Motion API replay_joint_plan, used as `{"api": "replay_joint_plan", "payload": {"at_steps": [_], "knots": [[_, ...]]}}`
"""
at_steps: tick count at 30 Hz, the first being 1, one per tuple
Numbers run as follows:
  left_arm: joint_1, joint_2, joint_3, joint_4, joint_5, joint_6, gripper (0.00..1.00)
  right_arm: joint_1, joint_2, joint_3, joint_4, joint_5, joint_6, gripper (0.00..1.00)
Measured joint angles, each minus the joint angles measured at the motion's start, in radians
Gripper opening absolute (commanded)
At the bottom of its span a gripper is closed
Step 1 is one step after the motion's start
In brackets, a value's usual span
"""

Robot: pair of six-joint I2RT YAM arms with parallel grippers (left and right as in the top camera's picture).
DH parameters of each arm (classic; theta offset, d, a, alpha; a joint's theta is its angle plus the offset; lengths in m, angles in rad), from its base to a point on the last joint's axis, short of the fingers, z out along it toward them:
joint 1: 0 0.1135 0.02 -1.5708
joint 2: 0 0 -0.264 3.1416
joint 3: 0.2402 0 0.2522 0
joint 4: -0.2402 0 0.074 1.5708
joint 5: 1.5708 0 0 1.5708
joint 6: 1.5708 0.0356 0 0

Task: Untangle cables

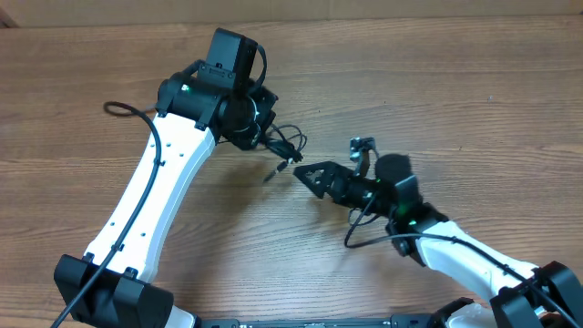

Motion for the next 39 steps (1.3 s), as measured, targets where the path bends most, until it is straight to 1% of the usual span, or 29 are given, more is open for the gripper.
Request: {"api": "replay_joint_plan", "payload": {"at_steps": [1,3,8,10,11,14,16,17,18,20,23,27,29,34,36,39], "knots": [[0.000,0.000,0.000,-0.005,-0.002,-0.030,0.04,0.021,0.000,0.000,0.012,0.030,0.010,1.00],[-0.002,0.000,0.000,-0.007,-0.005,-0.077,0.04,0.068,0.000,0.000,0.035,0.106,0.042,0.92],[-0.021,0.000,0.000,-0.006,-0.013,-0.126,0.04,0.132,0.000,0.000,0.045,0.258,0.116,0.61],[-0.041,0.000,0.000,-0.006,-0.013,-0.135,0.04,0.140,0.000,0.000,0.054,0.298,0.146,0.55],[-0.052,0.000,0.000,-0.006,-0.013,-0.138,0.04,0.140,0.000,0.000,0.059,0.311,0.158,0.54],[-0.084,0.000,0.000,-0.006,-0.009,-0.148,0.04,0.140,0.000,0.000,0.072,0.340,0.176,0.48],[-0.098,0.000,0.000,-0.006,0.003,-0.158,0.04,0.140,0.000,0.000,0.068,0.351,0.182,0.40],[-0.101,0.000,0.000,-0.006,0.010,-0.161,0.04,0.140,0.000,0.000,0.061,0.359,0.182,0.34],[-0.101,0.000,0.000,-0.005,0.019,-0.162,0.04,0.140,0.000,0.000,0.051,0.366,0.186,0.25],[-0.101,0.000,0.000,0.004,0.034,-0.166,0.04,0.140,0.000,0.000,0.017,0.383,0.185,0.04],[-0.096,0.000,0.000,0.037,0.048,-0.165,0.04,0.140,0.000,0.000,-0.012,0.391,0.181,0.04],[-0.058,0.000,-0.003,0.103,0.060,-0.152,0.04,0.140,-0.001,0.003,-0.085,0.335,0.109,0.04],[-0.009,0.001,-0.005,0.125,0.068,-0.139,0.04,0.140,-0.001,0.009,-0.147,0.285,0.064,0.04],[0.134,0.001,-0.005,0.142,0.074,-0.112,0.04,0.128,-0.001,0.010,-0.363,0.163,-0.013,0.04],[0.185,0.001,-0.005,0.140,0.074,-0.100,0.04,0.117,-0.002,0.010,-0.396,0.136,-0.040,0.04],[0.226,0.001,-0.005,0.140,0.073,-0.085,0.04,0.097,-0.002,0.010,-0.411,0.108,-0.071,0.04]]}}
